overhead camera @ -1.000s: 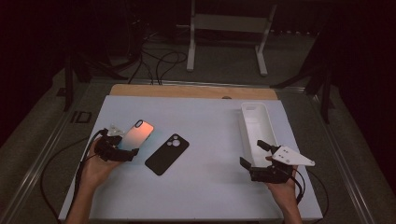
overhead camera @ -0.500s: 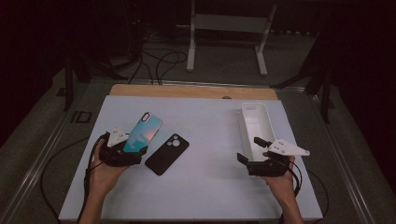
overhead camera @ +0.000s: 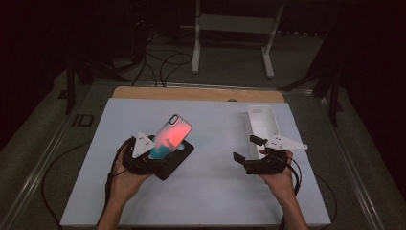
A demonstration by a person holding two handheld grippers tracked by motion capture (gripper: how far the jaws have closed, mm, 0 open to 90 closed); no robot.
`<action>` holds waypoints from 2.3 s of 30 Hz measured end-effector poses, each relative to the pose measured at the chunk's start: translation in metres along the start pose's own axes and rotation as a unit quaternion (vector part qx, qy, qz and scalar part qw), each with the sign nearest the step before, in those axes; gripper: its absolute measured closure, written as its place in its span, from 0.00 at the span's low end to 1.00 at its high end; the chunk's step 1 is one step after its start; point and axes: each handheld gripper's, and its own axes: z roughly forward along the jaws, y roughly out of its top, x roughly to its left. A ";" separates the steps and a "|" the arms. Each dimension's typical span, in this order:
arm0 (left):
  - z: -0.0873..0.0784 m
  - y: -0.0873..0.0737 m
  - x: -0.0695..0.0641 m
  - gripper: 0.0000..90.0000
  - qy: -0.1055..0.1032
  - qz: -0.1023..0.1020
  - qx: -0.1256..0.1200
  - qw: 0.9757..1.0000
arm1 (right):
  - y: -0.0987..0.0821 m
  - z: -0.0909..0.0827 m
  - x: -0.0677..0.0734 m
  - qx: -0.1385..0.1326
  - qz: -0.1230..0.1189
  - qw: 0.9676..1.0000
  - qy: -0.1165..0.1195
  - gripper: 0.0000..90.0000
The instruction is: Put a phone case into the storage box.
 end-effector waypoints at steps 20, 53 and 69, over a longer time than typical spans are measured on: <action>0.032 0.017 -0.054 0.19 -0.049 0.049 -0.039 0.997 | 0.033 0.046 0.027 0.021 0.022 0.996 0.078 0.23; 0.050 0.011 -0.067 0.17 -0.075 0.044 -0.014 0.996 | 0.032 0.070 0.045 0.059 0.084 0.986 0.132 0.91; 0.045 0.010 -0.046 0.10 -0.169 -0.009 -0.027 0.985 | 0.033 0.063 0.045 0.046 0.065 0.988 0.135 0.91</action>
